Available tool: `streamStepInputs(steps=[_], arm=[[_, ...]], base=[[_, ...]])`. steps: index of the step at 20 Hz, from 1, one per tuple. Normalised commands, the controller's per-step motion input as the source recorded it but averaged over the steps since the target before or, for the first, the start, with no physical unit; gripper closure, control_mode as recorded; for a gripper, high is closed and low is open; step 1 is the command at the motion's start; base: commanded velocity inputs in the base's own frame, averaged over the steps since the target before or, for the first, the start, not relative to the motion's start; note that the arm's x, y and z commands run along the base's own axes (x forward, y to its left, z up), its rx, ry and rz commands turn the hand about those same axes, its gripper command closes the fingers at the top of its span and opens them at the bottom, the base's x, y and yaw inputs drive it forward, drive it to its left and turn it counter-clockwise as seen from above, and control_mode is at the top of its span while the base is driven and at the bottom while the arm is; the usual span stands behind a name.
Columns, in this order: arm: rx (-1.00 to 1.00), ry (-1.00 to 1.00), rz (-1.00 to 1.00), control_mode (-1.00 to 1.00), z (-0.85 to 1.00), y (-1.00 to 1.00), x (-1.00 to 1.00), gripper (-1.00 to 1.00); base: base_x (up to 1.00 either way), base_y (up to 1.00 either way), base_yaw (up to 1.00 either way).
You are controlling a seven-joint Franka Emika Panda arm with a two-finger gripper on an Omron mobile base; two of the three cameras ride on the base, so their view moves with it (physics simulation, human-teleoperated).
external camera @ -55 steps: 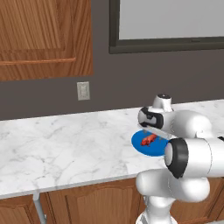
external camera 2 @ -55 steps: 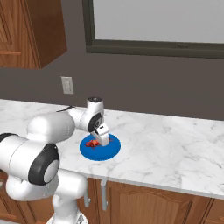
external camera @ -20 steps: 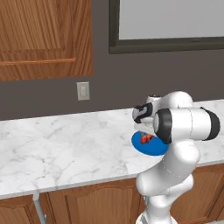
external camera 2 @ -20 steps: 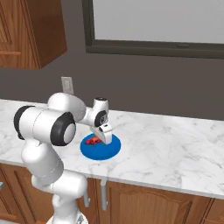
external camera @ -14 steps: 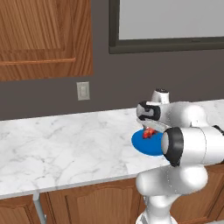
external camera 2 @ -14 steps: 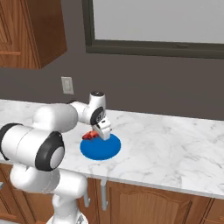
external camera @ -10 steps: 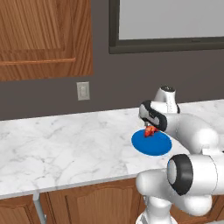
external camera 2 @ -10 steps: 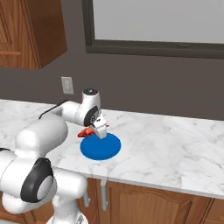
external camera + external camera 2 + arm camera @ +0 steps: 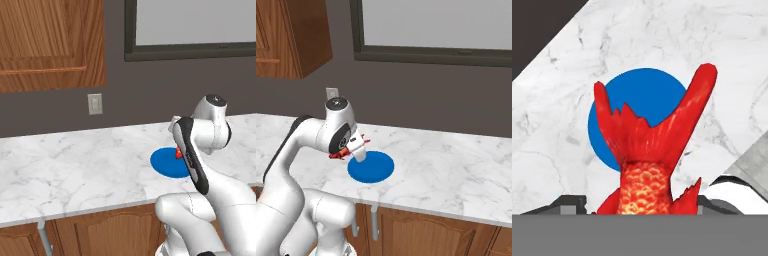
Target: Place the fish on the counter behind the older fish on the same shelf of the fridge to maintain FIFO order. Close the fridge door when finished.
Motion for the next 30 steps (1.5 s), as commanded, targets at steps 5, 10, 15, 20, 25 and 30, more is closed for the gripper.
streamStepInputs(steps=[5,10,15,20,25,30], arm=[[0.0,-0.02,-0.03,-1.0,0.74,0.25,-0.67,1.0],[0.0,-0.04,0.0,-1.0,0.33,0.35,-0.41,1.0],[0.0,0.0,0.0,-1.0,-0.02,0.01,-0.19,1.0],[0.0,-0.03,-0.01,-1.0,0.0,0.0,-0.09,1.0],[0.0,-0.04,-0.04,1.0,-0.01,0.0,-0.31,1.0],[0.0,0.0,0.0,1.0,0.0,0.0,0.0,1.0]], base=[[0.0,0.0,0.0],[0.0,0.0,0.0],[0.0,0.0,0.0],[0.0,0.0,0.0],[-0.6,0.02,-0.06],[-1.0,0.22,-0.03]])
